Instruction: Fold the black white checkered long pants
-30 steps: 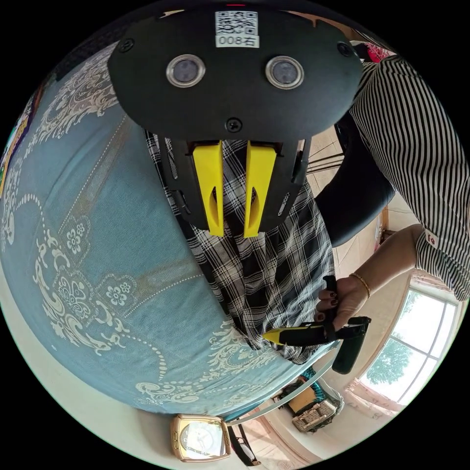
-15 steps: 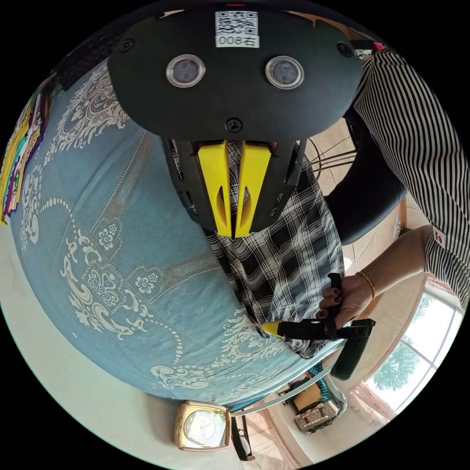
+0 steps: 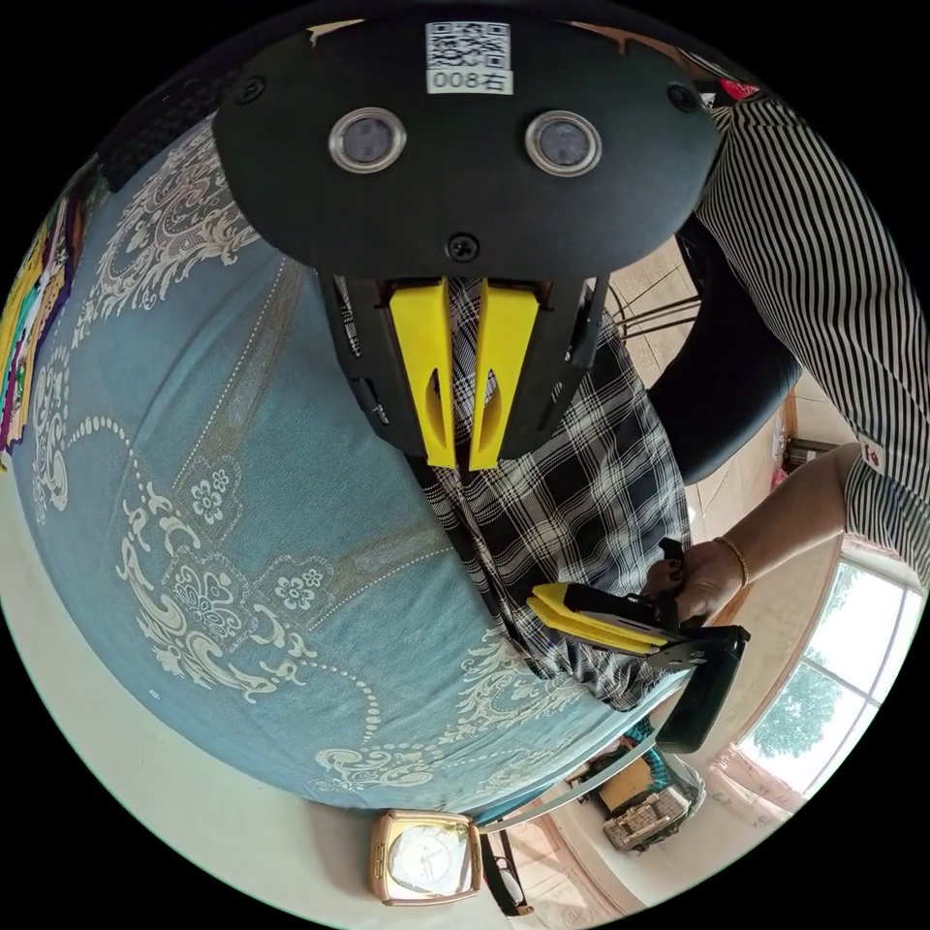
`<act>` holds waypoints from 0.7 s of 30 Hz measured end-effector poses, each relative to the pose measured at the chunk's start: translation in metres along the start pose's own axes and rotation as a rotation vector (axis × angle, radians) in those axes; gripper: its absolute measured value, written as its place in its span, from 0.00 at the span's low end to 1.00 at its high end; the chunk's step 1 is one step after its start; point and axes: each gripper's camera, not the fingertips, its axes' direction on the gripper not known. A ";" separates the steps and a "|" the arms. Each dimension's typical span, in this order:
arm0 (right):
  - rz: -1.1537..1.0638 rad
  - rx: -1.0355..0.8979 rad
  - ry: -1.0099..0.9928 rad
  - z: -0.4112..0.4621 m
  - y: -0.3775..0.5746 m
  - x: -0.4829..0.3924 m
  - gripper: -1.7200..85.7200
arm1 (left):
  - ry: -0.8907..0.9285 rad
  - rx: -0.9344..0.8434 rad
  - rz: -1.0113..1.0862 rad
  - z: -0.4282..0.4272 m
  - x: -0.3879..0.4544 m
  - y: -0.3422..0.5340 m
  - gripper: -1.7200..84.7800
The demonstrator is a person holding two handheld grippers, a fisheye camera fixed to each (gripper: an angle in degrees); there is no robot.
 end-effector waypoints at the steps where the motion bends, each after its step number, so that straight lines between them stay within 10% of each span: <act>1: 0.009 0.000 -0.018 -0.003 0.000 -0.001 0.04 | -0.042 -0.030 0.012 0.004 0.005 -0.003 0.05; 21: 0.032 0.036 -0.007 -0.079 0.000 -0.055 0.02 | -0.100 -0.022 0.017 0.020 0.043 -0.029 0.02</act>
